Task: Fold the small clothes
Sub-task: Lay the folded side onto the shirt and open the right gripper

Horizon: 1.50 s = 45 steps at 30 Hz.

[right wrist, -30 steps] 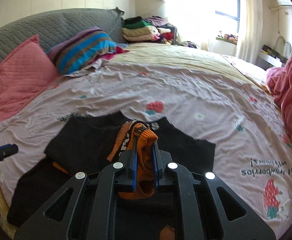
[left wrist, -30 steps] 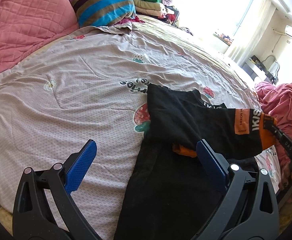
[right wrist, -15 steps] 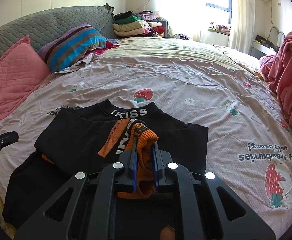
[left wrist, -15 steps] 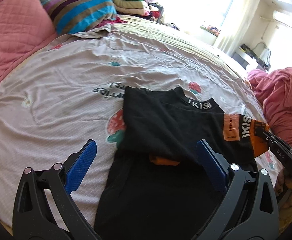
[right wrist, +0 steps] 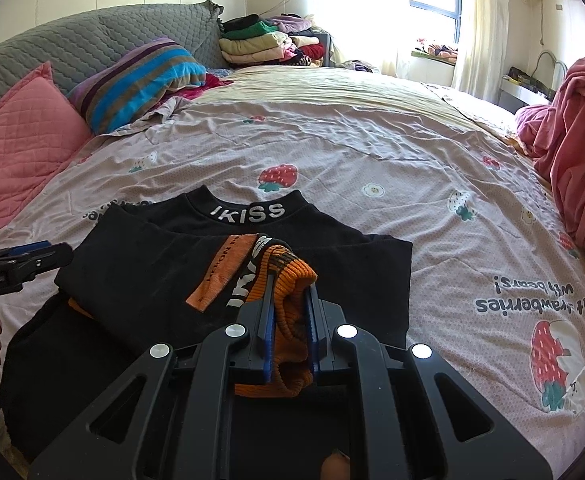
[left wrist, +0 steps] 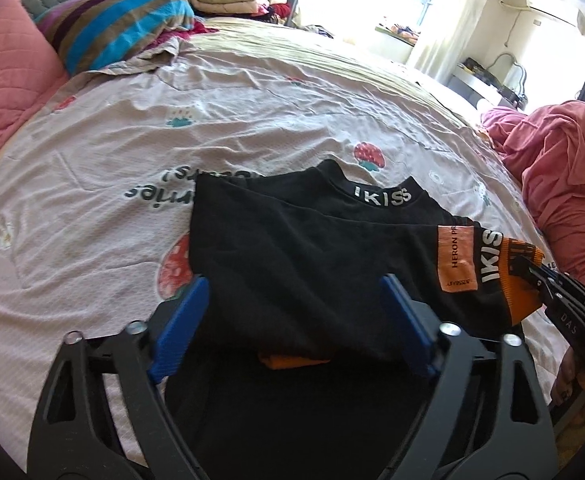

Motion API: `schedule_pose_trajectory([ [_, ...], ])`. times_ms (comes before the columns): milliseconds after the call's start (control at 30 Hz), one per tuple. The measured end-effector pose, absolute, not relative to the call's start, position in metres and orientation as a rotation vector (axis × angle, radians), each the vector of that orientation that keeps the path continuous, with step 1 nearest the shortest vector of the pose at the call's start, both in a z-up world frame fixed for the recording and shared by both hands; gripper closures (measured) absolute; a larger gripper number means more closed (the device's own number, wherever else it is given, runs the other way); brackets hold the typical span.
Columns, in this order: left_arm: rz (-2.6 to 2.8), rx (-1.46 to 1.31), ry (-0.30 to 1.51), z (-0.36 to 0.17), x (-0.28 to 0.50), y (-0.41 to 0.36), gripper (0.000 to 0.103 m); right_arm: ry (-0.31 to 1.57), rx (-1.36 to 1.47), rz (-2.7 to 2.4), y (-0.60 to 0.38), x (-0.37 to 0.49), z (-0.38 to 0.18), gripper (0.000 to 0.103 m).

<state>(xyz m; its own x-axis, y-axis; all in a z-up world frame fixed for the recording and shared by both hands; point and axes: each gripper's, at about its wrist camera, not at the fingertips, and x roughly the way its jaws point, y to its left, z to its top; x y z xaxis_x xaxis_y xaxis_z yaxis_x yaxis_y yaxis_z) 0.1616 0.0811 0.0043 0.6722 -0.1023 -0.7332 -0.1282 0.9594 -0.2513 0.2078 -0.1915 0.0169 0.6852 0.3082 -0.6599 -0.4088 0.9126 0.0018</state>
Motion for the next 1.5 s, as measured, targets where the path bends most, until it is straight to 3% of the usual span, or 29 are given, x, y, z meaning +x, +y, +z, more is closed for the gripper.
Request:
schedule_pose_trajectory([
  [233,-0.012,-0.267,0.857,-0.005,0.173,0.075,0.043,0.726,-0.149,0.393,-0.192,0.212,0.011,0.090],
  [367,-0.021,-0.247,0.883,-0.015,0.177,0.071,0.043,0.724,-0.148,0.363,-0.193,0.214,0.011,0.083],
  [867,-0.037,-0.195,0.946,-0.044,0.174,0.063,0.043,0.786,-0.268,0.469,-0.144,0.208,-0.007,0.076],
  [1033,-0.043,-0.204,0.947,-0.046,0.173,0.065,0.043,0.840,-0.278,0.496,-0.130,0.208,-0.021,0.058],
  [1367,-0.053,-0.216,0.939,-0.047,0.168,0.066,0.043,0.938,-0.240,0.469,-0.145,0.219,-0.050,0.059],
  [1500,-0.049,-0.227,0.936,-0.046,0.166,0.067,0.043,0.927,-0.221,0.465,-0.144,0.215,-0.046,0.054],
])
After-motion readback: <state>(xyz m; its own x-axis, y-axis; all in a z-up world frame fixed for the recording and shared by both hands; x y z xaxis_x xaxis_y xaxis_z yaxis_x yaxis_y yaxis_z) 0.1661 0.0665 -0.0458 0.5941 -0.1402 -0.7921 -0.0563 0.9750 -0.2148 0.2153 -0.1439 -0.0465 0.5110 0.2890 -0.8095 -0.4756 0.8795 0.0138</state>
